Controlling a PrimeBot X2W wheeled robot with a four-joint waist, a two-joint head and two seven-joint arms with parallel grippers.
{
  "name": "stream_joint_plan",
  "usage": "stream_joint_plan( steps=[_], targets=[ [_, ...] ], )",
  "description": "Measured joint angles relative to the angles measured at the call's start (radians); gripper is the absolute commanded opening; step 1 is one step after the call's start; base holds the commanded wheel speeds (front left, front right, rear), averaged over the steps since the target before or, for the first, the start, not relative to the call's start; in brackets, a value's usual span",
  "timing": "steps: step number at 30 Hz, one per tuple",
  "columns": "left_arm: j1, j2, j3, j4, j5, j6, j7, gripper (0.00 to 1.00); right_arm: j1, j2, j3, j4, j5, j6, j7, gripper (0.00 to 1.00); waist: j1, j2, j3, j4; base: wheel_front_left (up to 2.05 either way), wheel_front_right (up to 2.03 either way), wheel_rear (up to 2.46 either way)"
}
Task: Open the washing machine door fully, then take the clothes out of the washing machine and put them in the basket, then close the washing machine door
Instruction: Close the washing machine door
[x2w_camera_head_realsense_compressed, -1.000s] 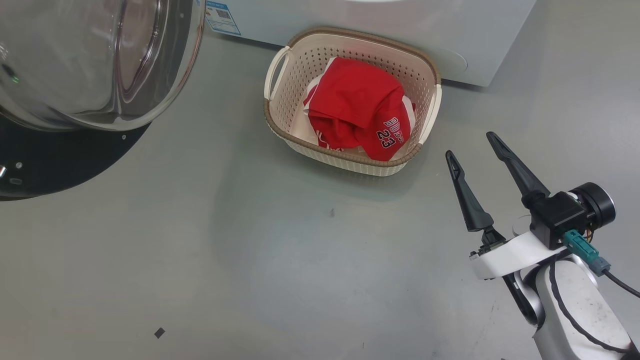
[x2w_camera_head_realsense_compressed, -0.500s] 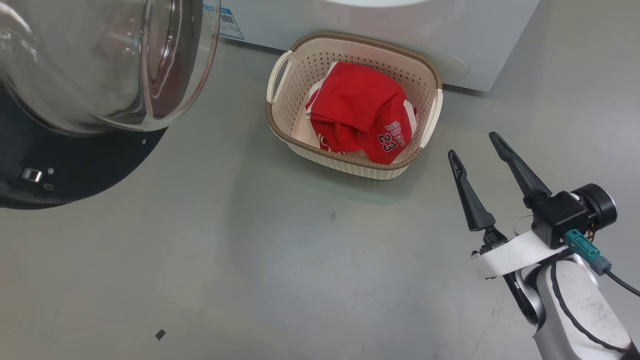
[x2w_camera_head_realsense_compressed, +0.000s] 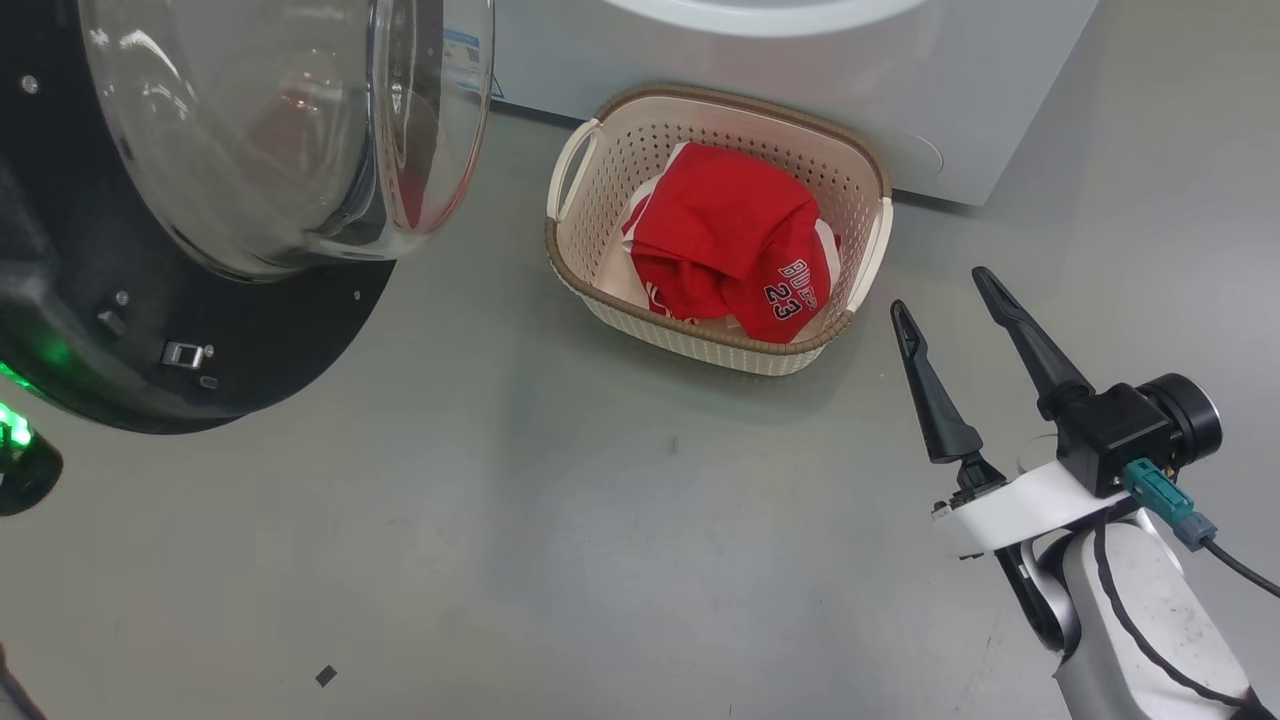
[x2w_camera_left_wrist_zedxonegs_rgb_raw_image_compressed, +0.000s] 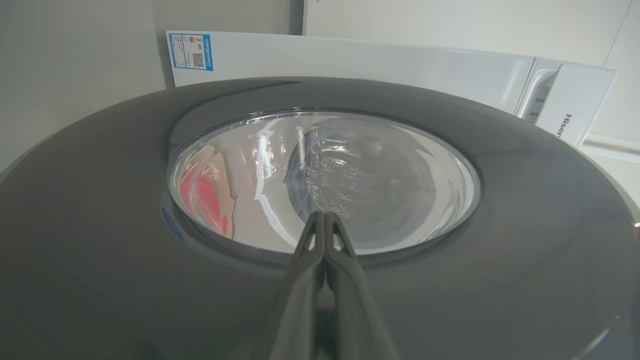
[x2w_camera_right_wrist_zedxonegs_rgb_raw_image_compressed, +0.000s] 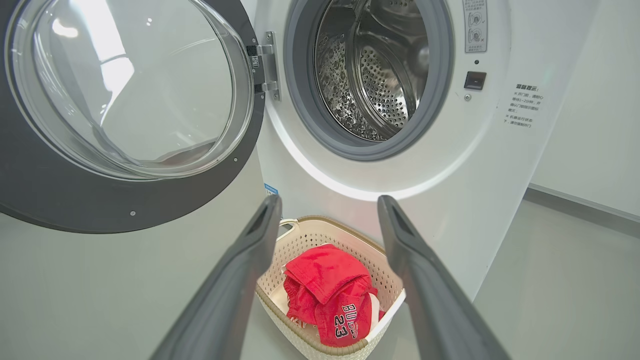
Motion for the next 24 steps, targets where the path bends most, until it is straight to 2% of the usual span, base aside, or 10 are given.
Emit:
stream_joint_plan(
  steps=[14, 24],
  targets=[
    [0.062, -0.131, -0.071, -0.146, 0.0, 0.0, 0.051, 0.0, 0.001, 0.005, 0.0, 0.007, 0.0, 0.0, 0.0, 1.0, 0.0, 0.0, -0.022, 0.007, 0.0, 0.0, 0.0],
    [0.119, -0.171, -0.112, -0.238, 0.004, 0.0, 0.06, 0.0, 0.004, 0.008, -0.003, 0.008, 0.0, 0.0, 0.0, 1.0, 0.0, 0.0, -0.027, 0.001, 0.0, 0.0, 0.0]
  ],
)
